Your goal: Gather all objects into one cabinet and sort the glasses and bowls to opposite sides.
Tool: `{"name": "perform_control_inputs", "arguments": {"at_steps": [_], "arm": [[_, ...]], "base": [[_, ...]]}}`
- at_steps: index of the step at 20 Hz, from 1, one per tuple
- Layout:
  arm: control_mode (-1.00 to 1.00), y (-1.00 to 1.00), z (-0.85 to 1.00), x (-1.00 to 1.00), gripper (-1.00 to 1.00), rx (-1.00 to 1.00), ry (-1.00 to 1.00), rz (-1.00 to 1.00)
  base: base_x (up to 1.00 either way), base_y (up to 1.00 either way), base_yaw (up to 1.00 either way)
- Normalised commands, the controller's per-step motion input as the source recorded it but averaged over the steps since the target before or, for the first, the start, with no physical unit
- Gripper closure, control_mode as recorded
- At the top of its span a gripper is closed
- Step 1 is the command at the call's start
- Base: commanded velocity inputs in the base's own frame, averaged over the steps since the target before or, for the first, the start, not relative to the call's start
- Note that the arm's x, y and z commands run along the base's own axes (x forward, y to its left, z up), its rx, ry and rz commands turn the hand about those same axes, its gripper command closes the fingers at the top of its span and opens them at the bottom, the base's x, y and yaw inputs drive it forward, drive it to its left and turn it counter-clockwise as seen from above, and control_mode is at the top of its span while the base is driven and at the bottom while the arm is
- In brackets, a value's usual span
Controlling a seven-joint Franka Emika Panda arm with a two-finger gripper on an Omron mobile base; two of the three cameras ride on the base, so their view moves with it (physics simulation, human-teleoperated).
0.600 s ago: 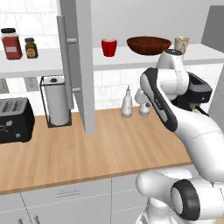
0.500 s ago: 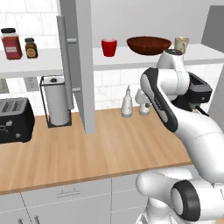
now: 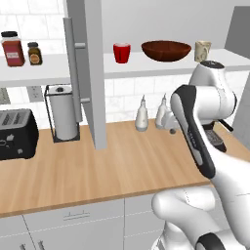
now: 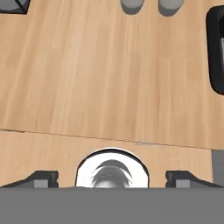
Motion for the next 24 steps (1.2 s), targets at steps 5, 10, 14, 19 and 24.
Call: {"name": "perform_control_inputs", "arguments": {"at_steps": [5, 10, 14, 19, 24], "arm": [[-1.0, -0.05, 0.21, -0.75, -1.0, 0.0, 0.0, -0.01], [-1.0, 0.0, 0.35, -0.31, -1.0, -0.01, 0.0, -0.05], [-1.0, -0.01, 0.36, -0.03, -1.0, 0.0, 0.0, -0.02], [-1.0, -0.04, 0.16, -0.32, -1.0, 0.0, 0.0, -0.06], [-1.0, 0.0, 0.0, -0.67, -1.0, 0.0, -0.04, -0.06]], "base": [[0.0, 0.0, 0.0], [0.0, 0.0, 0.0], [0.0, 0.0, 0.0], [0.0, 0.0, 0.0], [0.0, 0.0, 0.0]]}}
